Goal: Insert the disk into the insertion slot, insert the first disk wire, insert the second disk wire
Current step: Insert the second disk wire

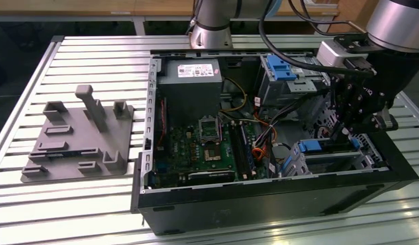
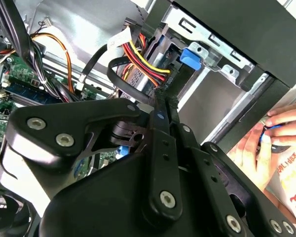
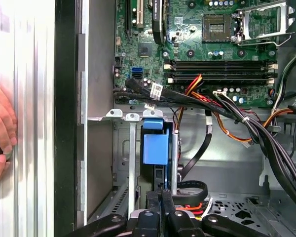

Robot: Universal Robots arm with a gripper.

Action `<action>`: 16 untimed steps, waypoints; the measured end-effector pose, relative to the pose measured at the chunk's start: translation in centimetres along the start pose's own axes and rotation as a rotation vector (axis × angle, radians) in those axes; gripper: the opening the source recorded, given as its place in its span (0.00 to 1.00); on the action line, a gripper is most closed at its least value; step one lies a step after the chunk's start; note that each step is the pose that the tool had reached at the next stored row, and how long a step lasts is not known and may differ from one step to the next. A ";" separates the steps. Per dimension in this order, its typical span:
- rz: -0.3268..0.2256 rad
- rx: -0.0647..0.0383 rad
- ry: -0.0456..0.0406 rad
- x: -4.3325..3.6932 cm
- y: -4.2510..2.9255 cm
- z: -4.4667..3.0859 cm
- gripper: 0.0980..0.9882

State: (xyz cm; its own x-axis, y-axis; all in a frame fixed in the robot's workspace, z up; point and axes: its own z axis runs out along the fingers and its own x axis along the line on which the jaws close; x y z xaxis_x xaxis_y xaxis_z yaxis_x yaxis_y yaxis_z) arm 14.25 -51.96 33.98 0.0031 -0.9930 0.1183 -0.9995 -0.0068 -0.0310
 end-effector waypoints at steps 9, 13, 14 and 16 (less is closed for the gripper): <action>0.000 0.000 0.0003 -0.13 0.01 0.03 0.05; 0.000 0.000 0.0004 -0.18 0.01 0.04 0.05; 0.000 0.000 0.0004 -0.19 0.01 0.05 0.05; 0.000 0.000 0.0004 -0.19 0.01 0.07 0.05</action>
State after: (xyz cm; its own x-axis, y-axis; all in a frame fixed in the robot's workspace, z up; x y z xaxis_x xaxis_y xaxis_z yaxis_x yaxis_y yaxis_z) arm 14.24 -51.78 33.89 0.0030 -0.9929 0.1187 -0.9995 -0.0067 -0.0310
